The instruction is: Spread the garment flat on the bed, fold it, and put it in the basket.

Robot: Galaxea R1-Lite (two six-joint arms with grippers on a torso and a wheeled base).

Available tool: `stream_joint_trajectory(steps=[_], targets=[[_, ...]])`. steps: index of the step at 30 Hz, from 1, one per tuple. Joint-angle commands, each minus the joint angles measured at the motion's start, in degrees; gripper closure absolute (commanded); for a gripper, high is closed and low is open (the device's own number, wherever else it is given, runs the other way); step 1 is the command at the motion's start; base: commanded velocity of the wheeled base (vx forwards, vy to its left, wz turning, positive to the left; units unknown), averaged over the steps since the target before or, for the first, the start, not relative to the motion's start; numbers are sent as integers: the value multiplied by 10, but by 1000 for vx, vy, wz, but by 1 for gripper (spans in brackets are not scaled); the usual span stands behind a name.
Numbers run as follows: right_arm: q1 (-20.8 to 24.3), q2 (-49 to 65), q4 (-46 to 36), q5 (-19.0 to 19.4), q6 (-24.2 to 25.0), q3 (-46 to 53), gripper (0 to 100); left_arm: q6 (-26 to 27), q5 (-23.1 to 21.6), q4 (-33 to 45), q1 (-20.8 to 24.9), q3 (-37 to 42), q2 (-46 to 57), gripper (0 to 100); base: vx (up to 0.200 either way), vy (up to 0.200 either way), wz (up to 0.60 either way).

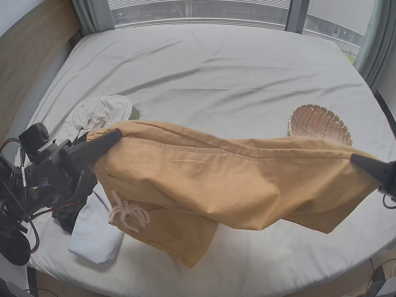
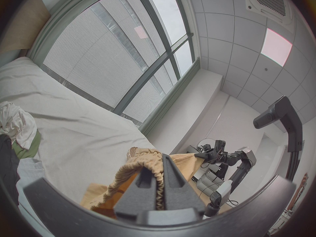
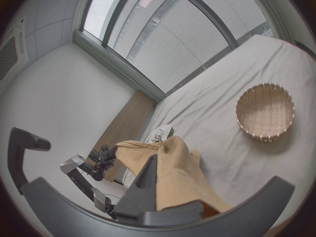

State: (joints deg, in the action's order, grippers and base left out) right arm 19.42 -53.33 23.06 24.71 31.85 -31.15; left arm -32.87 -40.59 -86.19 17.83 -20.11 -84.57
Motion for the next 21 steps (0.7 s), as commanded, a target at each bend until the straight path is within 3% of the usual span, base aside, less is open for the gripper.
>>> stream_joint_trajectory(steps=[1,9,14,21], targets=[[14,93,-79,1,-23,-104,100,-12,9,17,14,-13,28,100,0,0,0],[9,92,-87,1,-26,-117,100,-11,21,18,11,34,24,100,0,0,0],[9,76,-84,0,-30,-60,100,-11,20,16,-10,75,32,100,0,0,0],[5,-4,-41,0,-48,-15,100,-11,20,25,-34,68,24,100,0,0,0]])
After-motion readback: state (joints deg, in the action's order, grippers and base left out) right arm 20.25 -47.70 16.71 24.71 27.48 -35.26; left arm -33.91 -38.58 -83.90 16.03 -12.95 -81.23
